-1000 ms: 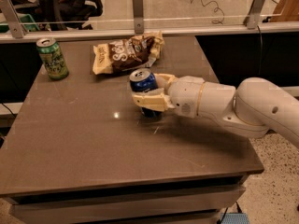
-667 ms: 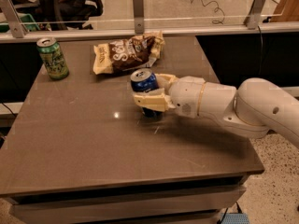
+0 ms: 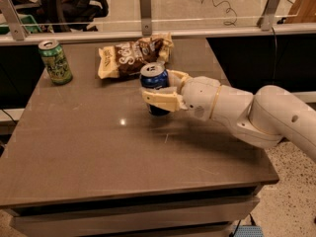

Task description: Place pepsi can upright

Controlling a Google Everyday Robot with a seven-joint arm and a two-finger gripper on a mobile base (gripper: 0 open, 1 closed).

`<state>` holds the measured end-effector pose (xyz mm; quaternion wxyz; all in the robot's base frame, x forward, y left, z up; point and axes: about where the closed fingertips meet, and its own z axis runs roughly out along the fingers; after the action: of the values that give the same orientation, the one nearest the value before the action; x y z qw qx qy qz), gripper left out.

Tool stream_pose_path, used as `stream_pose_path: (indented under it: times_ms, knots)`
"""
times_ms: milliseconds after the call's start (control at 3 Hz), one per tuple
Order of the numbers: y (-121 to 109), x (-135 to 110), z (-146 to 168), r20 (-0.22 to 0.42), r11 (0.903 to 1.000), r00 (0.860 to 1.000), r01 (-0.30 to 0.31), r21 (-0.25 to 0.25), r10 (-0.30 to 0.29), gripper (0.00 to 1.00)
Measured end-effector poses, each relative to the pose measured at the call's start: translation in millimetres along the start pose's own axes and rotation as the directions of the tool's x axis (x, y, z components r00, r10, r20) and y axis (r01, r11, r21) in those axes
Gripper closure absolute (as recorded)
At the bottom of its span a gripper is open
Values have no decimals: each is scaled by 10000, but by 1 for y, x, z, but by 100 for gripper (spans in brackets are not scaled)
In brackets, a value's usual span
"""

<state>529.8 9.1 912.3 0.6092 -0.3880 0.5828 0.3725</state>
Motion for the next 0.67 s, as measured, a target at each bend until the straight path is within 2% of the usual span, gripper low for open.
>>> stream_pose_path:
  times_ms: [333, 667]
  knots:
    - [-9, -4, -16, 311, 9997, 9995, -97, 208, 91, 100]
    - [-16, 1, -33, 185, 9990, 9997, -183, 409, 176, 100]
